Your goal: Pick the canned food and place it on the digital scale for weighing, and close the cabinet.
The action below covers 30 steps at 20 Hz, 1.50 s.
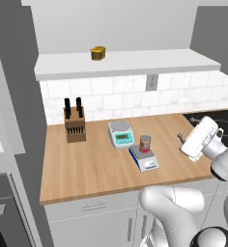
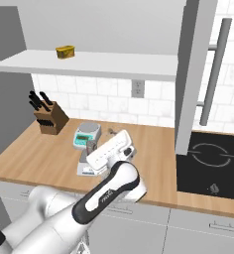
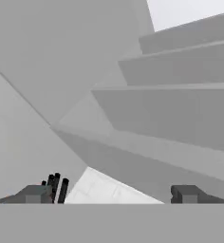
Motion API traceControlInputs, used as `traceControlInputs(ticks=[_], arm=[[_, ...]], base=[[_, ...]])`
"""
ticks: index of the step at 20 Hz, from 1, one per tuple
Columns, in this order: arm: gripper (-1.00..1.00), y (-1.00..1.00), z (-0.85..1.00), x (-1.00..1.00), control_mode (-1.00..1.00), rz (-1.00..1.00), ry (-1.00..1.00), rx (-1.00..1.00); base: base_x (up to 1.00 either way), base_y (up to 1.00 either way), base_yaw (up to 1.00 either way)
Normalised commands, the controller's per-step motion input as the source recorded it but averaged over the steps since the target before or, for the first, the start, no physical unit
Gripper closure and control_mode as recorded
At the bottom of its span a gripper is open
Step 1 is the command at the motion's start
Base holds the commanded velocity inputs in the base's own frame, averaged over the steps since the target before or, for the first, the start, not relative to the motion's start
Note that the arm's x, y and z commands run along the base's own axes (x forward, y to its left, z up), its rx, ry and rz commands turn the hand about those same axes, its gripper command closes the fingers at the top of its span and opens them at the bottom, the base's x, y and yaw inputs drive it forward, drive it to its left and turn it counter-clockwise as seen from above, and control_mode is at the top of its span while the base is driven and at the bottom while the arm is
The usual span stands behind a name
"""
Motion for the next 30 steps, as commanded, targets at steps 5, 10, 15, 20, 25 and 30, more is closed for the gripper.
traceControlInputs(ticks=[5,10,15,20,25,30], arm=[[-1.00,-0.76,0.54,-0.34,-1.00,0.00,-0.18,0.19],[-1.00,-0.95,0.13,-0.07,-1.00,0.00,-0.11,0.19],[-1.00,-0.97,0.10,-0.13,-1.00,0.00,-0.11,0.17],[-1.00,-0.99,0.05,-0.01,-1.00,0.00,-0.01,0.14],[-1.00,-0.94,0.00,0.00,-1.00,0.00,0.00,0.12],[-1.00,-0.92,0.16,-0.02,-1.00,0.00,0.00,0.12]], base=[[0.00,0.00,0.00],[0.00,0.00,0.00],[0.00,0.00,0.00],[0.00,0.00,0.00],[0.00,0.00,0.00],[0.00,0.00,0.00]])
